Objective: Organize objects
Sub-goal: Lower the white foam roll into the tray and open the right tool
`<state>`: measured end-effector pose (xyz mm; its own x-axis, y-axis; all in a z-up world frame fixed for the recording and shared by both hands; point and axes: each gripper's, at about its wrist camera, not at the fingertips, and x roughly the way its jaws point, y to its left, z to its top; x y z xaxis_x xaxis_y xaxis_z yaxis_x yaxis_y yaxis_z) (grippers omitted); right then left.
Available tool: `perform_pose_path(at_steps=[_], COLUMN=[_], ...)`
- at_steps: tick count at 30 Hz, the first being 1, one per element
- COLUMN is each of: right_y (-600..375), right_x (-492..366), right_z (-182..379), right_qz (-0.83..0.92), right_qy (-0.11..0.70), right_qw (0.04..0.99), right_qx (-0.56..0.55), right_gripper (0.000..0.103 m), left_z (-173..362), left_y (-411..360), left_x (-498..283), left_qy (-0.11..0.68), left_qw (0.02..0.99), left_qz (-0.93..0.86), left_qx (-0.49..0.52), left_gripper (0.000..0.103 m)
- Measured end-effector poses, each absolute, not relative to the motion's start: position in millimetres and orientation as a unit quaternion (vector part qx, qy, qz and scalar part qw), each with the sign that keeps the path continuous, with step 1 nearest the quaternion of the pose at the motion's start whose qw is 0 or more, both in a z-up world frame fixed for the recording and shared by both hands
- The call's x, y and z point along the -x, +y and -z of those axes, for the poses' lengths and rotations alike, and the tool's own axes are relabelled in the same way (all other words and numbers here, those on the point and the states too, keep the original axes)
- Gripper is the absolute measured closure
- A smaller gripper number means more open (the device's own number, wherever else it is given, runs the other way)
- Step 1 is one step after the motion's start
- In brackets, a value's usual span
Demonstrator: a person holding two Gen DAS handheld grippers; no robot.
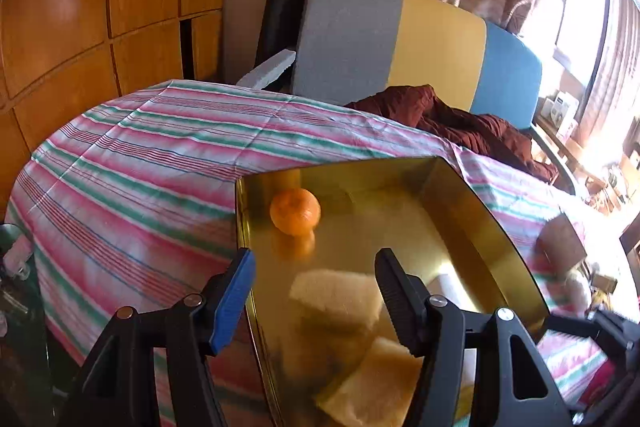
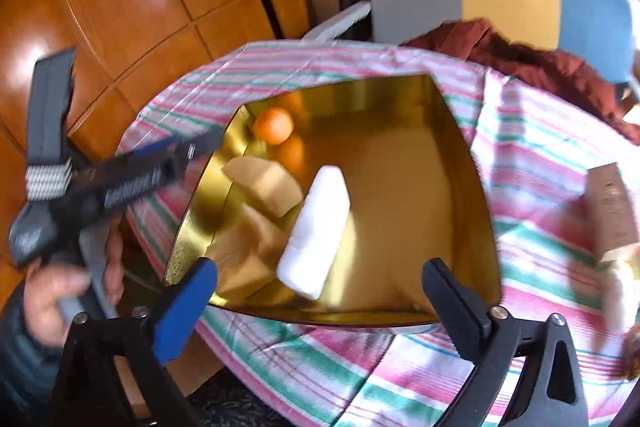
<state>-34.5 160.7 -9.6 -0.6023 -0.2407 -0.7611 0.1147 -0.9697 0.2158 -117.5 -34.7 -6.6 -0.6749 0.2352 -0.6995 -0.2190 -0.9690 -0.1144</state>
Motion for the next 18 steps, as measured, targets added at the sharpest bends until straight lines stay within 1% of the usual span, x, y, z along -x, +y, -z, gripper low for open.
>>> perform_pose_path(at_steps=[7, 18], right_y=[164, 194], right_x=[22, 4], right_z=[-3, -13], right_qz=[0.915, 0.928], right_qy=[-0.034, -0.038], right_qw=[0.056, 0.008], right_qx=[-0.397, -0.371], right_gripper=[0.0, 0.0], left_z=[7, -1], left_y=[-19, 3], left_x=[79, 51], left_qy=[0.001, 0.027], left_qw=[0.127, 0.146], left_qz=[-0.914, -0.914], left_qx=[0.386, 0.377], left_gripper=[0.039, 0.038])
